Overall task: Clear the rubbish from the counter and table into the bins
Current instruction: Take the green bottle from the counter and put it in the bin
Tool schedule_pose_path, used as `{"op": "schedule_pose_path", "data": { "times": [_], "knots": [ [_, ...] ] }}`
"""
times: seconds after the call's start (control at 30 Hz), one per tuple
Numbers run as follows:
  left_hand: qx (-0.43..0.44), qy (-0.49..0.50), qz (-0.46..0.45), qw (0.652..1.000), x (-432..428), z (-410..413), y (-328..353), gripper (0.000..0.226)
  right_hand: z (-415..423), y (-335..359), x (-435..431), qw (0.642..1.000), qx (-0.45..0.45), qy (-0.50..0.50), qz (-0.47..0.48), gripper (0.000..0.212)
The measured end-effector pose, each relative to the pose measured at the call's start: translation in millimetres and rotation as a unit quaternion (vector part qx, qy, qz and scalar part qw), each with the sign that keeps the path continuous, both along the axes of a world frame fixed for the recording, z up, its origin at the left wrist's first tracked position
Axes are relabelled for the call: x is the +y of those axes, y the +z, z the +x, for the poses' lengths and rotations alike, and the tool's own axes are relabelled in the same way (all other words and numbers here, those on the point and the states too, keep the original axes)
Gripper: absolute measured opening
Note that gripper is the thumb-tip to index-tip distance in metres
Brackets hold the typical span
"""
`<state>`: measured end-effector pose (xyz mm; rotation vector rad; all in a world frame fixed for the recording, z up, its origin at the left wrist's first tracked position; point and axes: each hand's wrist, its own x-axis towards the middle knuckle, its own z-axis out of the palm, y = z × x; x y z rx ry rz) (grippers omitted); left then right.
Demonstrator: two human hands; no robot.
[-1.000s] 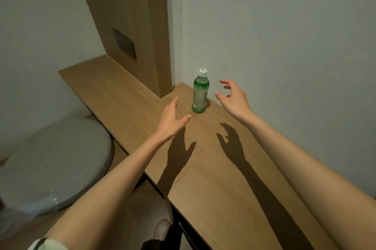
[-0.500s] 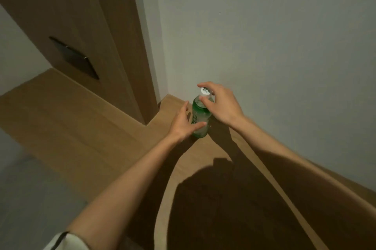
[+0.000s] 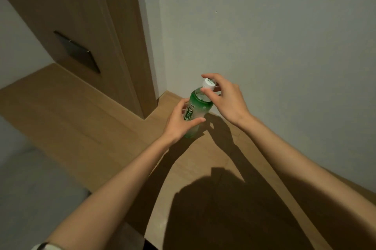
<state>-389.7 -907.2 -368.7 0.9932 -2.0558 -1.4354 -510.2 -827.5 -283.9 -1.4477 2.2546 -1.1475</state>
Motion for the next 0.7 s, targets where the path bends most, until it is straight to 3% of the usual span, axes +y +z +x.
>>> {"op": "schedule_pose_path", "data": {
  "times": [0.37, 0.7],
  "knots": [
    [0.007, 0.099, -0.043, 0.994, 156, 95, 27, 0.073, 65, 17, 131, 0.991, -0.064, 0.105, -0.059, 0.038],
    [-0.040, 0.162, -0.047, 0.985, 341, 193, 23, 0.076, 133, 6, 273, 0.973, -0.091, 0.213, -0.019, 0.038]
  ]
}}
